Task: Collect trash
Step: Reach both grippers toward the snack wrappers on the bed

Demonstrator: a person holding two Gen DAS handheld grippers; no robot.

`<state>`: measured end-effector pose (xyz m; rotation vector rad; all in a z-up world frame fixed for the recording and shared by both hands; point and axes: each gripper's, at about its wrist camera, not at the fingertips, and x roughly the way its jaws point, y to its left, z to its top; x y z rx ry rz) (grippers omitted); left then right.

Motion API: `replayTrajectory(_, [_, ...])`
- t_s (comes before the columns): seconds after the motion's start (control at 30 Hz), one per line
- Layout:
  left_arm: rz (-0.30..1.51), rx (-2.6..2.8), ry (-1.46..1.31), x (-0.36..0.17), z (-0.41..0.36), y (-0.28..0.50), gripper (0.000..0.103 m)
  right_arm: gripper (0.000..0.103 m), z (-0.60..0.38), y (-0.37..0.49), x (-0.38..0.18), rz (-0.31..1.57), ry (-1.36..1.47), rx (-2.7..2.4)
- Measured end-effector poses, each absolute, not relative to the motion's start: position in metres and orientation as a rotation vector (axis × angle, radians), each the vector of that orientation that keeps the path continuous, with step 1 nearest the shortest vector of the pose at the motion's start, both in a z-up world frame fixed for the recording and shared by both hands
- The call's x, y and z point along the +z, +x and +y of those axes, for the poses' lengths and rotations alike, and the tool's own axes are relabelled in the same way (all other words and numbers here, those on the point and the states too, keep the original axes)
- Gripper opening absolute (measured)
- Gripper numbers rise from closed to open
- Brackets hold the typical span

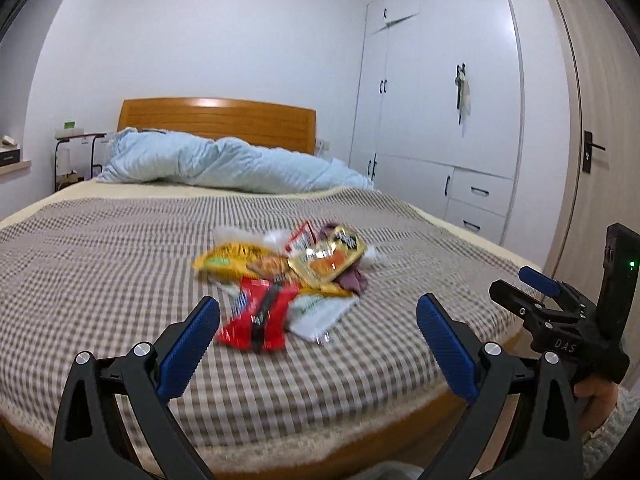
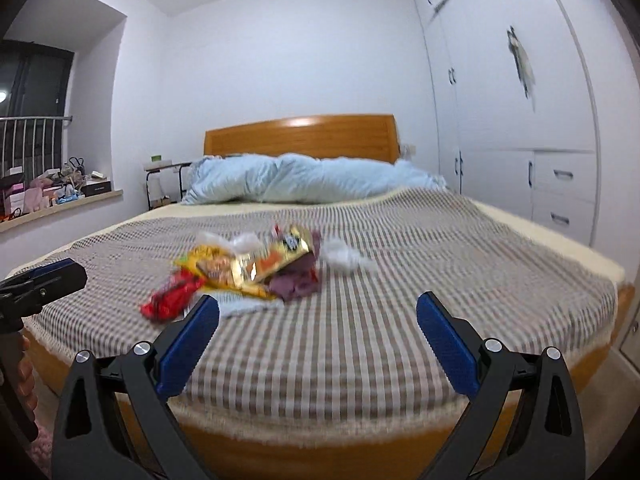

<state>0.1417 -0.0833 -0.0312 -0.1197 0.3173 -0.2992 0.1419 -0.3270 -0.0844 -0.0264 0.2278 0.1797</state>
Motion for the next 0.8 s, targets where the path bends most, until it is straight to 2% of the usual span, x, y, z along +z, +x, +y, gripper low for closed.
replayTrajectory(0.43, [0.227,-0.296,-0.108,0.011,-0.095,0.199,0.095,0.095,-0.307,0.19,-0.041,0.121,-0.045,0.22])
replayTrajectory(0.8, [0.237,-0.284,-0.143,0.013,-0.089,0.228,0.095,0.095,-0.313,0.216,-0.03,0.156,0.033,0.178])
